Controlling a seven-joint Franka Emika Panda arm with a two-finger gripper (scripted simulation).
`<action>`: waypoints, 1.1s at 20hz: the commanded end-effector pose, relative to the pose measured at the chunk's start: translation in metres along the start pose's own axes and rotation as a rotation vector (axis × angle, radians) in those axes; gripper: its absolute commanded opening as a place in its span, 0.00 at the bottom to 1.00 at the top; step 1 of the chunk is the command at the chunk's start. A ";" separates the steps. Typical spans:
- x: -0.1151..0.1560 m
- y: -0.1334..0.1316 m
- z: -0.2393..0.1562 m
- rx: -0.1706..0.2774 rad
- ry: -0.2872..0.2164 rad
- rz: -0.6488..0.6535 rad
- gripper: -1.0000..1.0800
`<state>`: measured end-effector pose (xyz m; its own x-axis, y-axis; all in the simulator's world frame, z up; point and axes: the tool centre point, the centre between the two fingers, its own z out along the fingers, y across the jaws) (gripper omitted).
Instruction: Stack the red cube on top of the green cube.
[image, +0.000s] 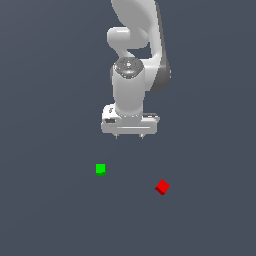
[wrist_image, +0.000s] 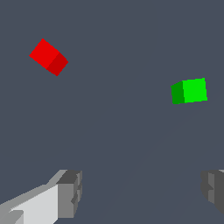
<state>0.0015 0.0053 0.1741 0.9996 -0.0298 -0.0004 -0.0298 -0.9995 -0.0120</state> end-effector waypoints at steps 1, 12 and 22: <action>0.000 0.000 0.000 0.000 0.000 0.000 0.96; 0.008 -0.015 0.009 -0.001 0.000 0.054 0.96; 0.032 -0.055 0.032 -0.004 0.002 0.200 0.96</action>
<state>0.0305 0.0524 0.1470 0.9794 -0.2018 -0.0007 -0.2018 -0.9794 -0.0086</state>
